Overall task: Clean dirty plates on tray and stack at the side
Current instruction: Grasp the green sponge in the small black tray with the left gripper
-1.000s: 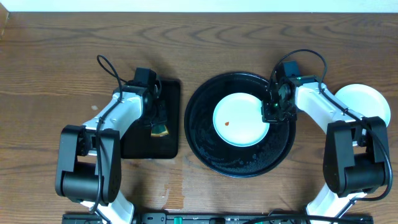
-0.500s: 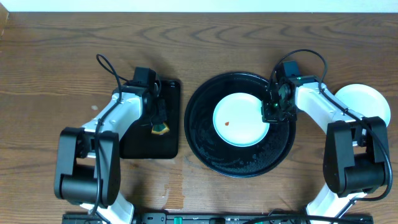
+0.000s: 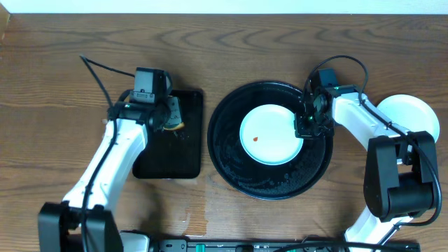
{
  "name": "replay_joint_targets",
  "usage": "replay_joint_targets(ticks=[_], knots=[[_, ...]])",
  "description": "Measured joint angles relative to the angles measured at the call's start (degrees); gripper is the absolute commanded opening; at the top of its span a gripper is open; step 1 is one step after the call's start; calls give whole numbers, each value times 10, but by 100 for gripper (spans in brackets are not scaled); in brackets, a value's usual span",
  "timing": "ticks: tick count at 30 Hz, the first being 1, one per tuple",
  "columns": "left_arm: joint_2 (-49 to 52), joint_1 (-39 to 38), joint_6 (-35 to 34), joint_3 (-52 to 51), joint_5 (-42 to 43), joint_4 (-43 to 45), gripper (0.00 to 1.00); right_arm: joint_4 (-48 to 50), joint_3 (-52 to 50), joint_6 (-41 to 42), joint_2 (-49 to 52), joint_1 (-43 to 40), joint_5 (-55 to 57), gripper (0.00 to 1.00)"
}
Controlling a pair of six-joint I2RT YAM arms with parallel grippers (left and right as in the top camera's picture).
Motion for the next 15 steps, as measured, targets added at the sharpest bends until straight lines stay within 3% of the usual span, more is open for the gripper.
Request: replay_joint_targets(ticks=[15], knots=[[-89, 0, 26, 0, -69, 113, 8, 0, 0, 0, 0, 0, 0, 1]])
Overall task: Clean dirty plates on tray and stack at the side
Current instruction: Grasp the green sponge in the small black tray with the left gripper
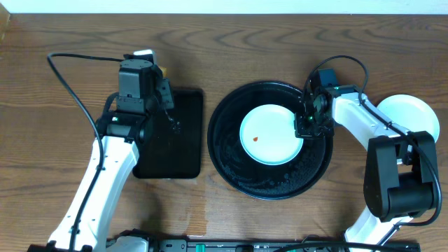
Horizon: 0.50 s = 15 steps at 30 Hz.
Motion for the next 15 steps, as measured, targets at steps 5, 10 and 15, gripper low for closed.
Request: replay_joint_targets(ticks=[5, 10, 15], knots=[[-14, 0, 0, 0, -5, 18, 7, 0, 0, 0, 0, 0, 0, 1], [-19, 0, 0, 0, -9, 25, 7, 0, 0, 0, 0, 0, 0, 1], [-19, 0, 0, 0, -9, 27, 7, 0, 0, 0, 0, 0, 0, 1]])
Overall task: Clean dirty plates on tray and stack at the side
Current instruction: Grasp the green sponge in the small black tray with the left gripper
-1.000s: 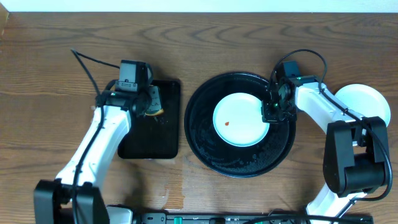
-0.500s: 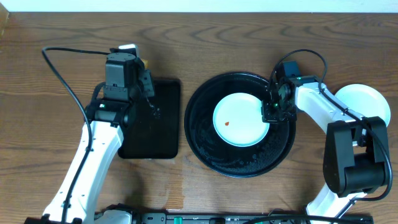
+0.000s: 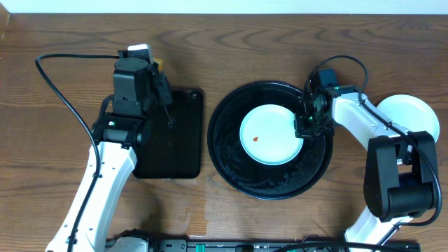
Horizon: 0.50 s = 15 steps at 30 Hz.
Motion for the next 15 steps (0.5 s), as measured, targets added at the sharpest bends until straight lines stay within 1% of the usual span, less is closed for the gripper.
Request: replay_joint_targets(ticks=[15], knots=[[0, 0, 0, 0, 0, 6, 7, 0, 0, 0, 0, 0, 0, 1]])
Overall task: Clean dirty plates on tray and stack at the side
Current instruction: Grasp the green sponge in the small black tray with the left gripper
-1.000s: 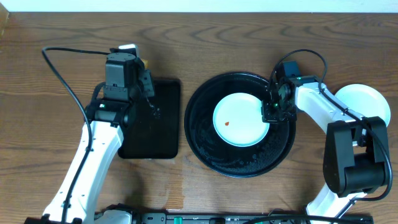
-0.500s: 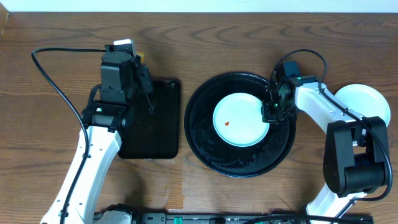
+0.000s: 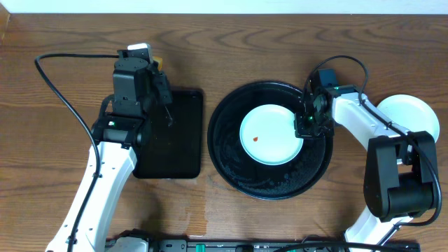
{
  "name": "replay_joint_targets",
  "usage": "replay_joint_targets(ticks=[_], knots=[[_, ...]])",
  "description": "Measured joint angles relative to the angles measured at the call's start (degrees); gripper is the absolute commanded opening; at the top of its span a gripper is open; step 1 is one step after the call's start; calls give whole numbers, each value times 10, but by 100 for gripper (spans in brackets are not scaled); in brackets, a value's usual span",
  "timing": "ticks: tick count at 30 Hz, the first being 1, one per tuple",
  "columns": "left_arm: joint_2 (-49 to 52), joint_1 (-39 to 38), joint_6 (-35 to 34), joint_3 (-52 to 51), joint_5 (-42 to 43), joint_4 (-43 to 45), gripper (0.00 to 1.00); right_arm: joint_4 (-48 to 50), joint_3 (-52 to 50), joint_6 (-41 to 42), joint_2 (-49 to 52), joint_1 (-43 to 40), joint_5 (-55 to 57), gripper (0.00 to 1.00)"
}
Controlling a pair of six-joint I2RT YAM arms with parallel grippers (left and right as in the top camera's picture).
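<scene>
A white plate with a small red spot lies in the round black tray. My right gripper is at the plate's right rim and looks shut on it. My left gripper is raised above the far left corner of the rectangular black tray. A bit of yellow sponge shows in it, and its fingers are mostly hidden under the wrist. A second white plate sits on the table at the far right.
The round tray's floor carries wet specks around the plate. The left arm's cable loops over the table at the left. The right arm's base stands between the round tray and the table's right edge.
My left gripper was low on the rectangular tray at a yellow-brown sponge. A half second later it was raised toward the tray's far left corner and the sponge was gone from the tray. It has stayed there. The right gripper has stayed at the plate's rim throughout.
</scene>
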Motion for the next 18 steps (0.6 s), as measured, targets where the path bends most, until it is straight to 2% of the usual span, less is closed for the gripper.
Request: replay_joint_targets(ticks=[18], knots=[[0, 0, -5, 0, 0, -17, 7, 0, 0, 0, 0, 0, 0, 1]])
